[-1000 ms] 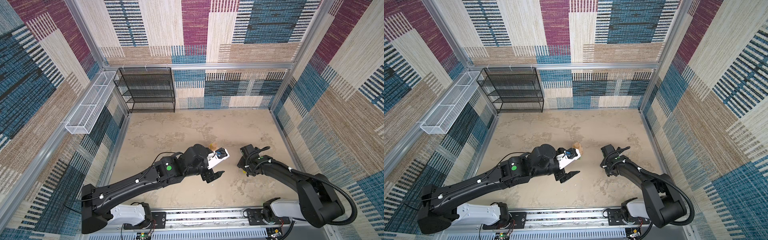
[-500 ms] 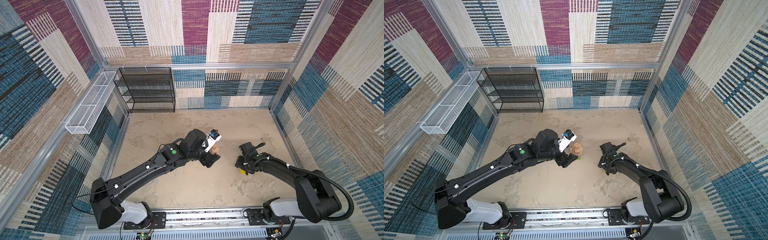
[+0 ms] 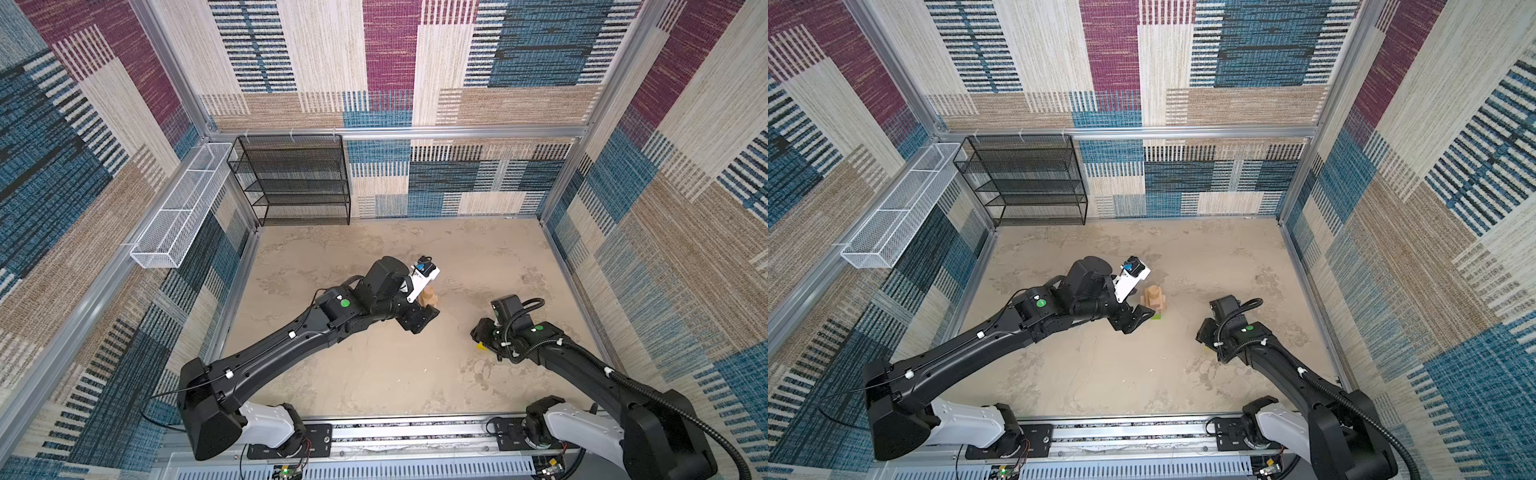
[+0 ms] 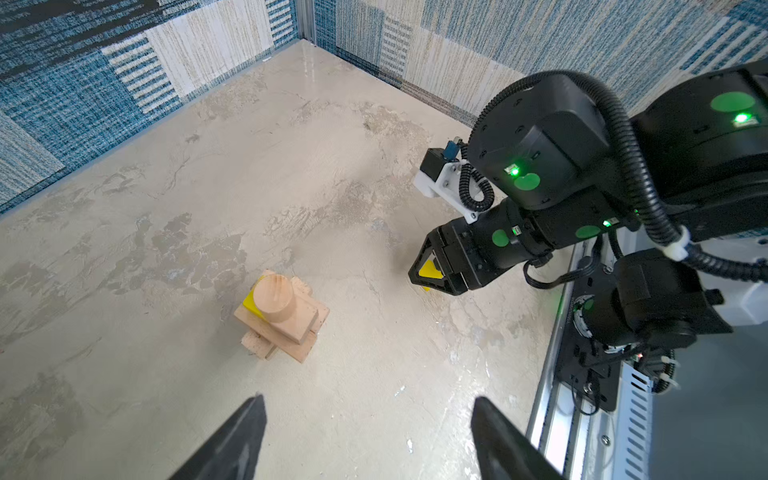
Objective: Build the wood block tower
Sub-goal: 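Lower the right gripper around the yellow half-round block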
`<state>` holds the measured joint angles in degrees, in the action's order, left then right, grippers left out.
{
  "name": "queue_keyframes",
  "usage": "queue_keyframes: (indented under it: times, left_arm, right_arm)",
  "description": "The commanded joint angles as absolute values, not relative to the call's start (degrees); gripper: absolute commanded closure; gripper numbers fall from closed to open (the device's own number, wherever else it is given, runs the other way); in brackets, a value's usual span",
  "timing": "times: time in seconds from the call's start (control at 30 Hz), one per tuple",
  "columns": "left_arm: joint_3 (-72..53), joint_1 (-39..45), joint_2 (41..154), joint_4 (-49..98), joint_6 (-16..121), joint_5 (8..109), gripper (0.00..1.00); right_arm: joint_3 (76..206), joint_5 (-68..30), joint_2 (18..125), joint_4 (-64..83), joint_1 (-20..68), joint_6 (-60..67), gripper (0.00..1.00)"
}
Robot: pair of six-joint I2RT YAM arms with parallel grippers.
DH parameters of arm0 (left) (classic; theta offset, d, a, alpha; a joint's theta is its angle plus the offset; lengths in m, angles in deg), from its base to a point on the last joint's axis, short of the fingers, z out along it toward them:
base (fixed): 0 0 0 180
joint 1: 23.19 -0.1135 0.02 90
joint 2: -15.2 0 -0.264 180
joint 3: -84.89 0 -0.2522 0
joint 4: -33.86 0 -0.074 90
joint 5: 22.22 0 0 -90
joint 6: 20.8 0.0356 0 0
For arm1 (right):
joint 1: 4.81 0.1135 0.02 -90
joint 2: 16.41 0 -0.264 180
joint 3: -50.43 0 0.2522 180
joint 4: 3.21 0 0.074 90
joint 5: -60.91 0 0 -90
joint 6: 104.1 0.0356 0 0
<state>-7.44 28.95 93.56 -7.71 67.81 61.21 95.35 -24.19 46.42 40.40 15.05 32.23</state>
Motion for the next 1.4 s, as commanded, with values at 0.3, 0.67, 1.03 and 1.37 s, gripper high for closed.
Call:
queue_keyframes:
  times: [0.3,0.67,1.03,1.37]
  left_arm:
    - [-7.55,28.47,93.12,-7.67,66.98,60.42,0.18]
    - [-7.69,28.26,92.55,-7.78,67.09,60.75,0.19]
    - [-7.69,28.25,93.04,-7.23,65.52,59.37,0.19]
    - [-8.12,28.12,93.24,-6.59,65.09,59.87,0.19]
  right_arm:
    - [98.56,-29.54,51.49,37.24,15.07,24.77,0.41]
    - [98.3,-24.86,53.81,40.24,15.1,24.66,0.43]
    - [92.4,-14.73,40.54,45.29,15.1,30.65,0.49]
    - [102.28,-23.61,47.99,49.94,15.09,22.29,0.38]
